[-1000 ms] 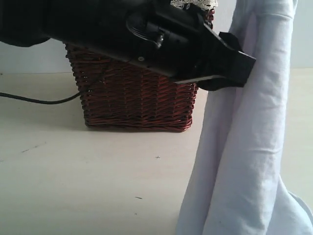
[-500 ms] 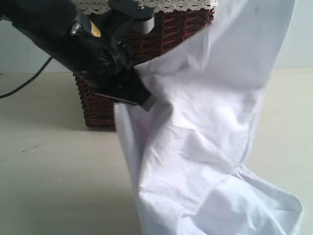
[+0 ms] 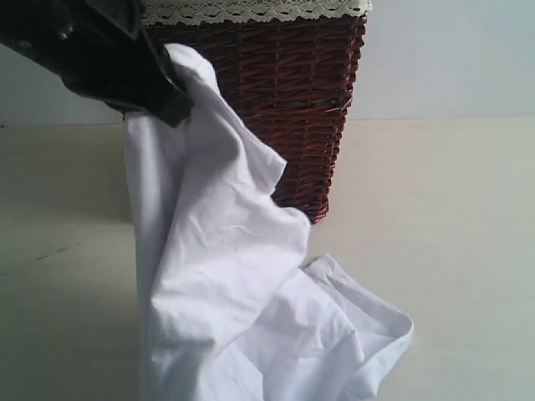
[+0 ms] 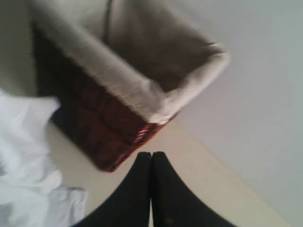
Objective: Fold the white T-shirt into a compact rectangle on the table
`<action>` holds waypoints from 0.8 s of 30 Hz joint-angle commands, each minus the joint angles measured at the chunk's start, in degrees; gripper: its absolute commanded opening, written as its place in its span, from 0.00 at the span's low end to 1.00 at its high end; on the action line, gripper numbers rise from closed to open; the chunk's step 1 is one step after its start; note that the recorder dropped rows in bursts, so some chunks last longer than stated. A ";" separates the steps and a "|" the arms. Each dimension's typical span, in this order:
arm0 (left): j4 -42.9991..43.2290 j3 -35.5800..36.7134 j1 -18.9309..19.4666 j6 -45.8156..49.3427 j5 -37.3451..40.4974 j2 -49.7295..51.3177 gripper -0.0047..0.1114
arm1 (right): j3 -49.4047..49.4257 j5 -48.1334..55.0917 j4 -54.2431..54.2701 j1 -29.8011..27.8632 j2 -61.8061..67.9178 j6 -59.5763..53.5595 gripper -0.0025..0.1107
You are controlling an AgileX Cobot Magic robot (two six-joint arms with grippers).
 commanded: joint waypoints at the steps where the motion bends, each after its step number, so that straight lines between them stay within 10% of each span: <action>1: -8.02 -4.31 -0.02 9.34 5.17 -5.09 0.04 | 6.70 0.77 10.35 0.05 1.25 -11.37 0.02; 15: -17.83 -6.32 -0.02 14.02 10.71 -8.07 0.04 | 30.50 -5.20 16.85 0.05 1.34 -19.88 0.43; 24: -21.21 -6.32 -0.02 15.19 9.70 -5.39 0.04 | 31.99 -7.94 33.23 0.05 1.08 -31.69 0.46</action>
